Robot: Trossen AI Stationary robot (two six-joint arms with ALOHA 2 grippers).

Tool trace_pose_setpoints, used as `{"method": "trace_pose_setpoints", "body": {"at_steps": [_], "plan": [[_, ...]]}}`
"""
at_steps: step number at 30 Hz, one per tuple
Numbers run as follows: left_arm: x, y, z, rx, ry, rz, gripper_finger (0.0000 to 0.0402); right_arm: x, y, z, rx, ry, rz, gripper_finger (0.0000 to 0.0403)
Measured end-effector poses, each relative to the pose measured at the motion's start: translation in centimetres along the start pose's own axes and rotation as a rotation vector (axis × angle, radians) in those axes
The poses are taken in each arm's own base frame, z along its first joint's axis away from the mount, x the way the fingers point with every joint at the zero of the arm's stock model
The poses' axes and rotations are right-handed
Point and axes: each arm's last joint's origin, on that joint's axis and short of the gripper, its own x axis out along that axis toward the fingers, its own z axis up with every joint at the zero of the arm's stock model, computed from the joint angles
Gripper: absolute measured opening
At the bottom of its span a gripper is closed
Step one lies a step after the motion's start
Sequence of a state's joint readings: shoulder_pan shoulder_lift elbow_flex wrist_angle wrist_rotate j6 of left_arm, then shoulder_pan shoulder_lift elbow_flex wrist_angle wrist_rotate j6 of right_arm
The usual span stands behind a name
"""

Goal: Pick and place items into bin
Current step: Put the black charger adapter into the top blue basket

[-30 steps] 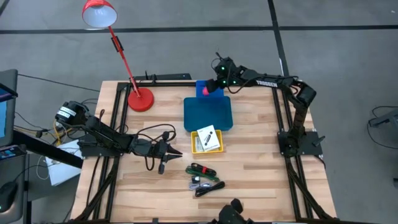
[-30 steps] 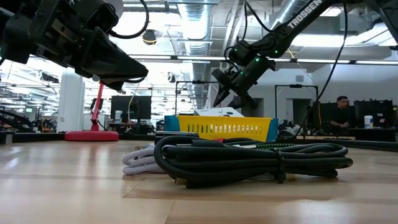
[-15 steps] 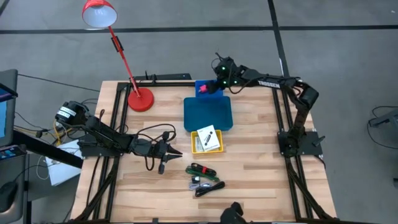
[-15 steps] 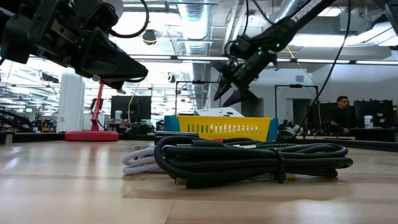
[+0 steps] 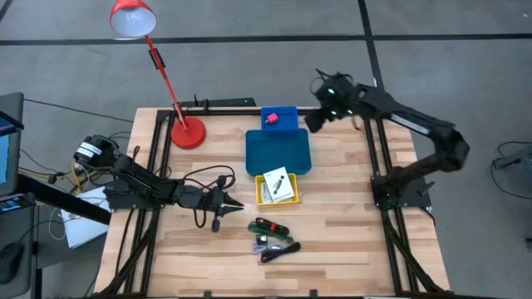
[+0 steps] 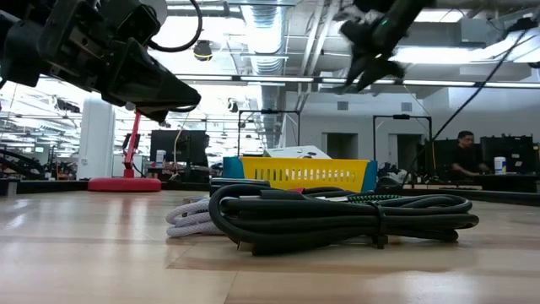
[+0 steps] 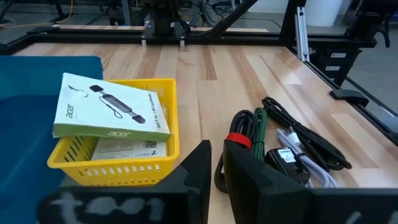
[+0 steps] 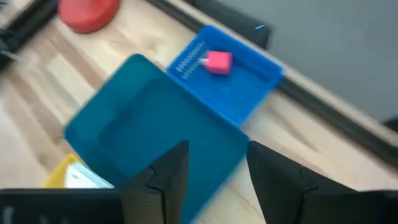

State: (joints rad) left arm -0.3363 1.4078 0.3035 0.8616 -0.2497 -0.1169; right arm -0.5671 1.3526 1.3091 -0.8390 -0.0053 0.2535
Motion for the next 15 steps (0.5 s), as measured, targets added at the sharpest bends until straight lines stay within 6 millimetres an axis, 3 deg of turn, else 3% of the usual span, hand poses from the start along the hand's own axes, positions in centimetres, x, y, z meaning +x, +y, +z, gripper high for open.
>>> {"method": "trace_pose_setpoints", "body": {"at_steps": [7,11,15], "plan": [[0.0,0.0,-0.1,-0.074,0.014,0.002,0.0032,-5.0,1.2,-5.0,-0.074,-0.115,0.018,0.0148],[0.0,0.0,-0.2,-0.129,0.02,0.004,0.0032,-5.5,1.9,-8.5,-0.094,-0.115,0.094,0.0151],[0.0,0.0,-0.2,-0.17,0.019,0.004,0.0032,-4.6,2.5,-11.9,-0.108,-0.115,0.176,0.0153]]}}
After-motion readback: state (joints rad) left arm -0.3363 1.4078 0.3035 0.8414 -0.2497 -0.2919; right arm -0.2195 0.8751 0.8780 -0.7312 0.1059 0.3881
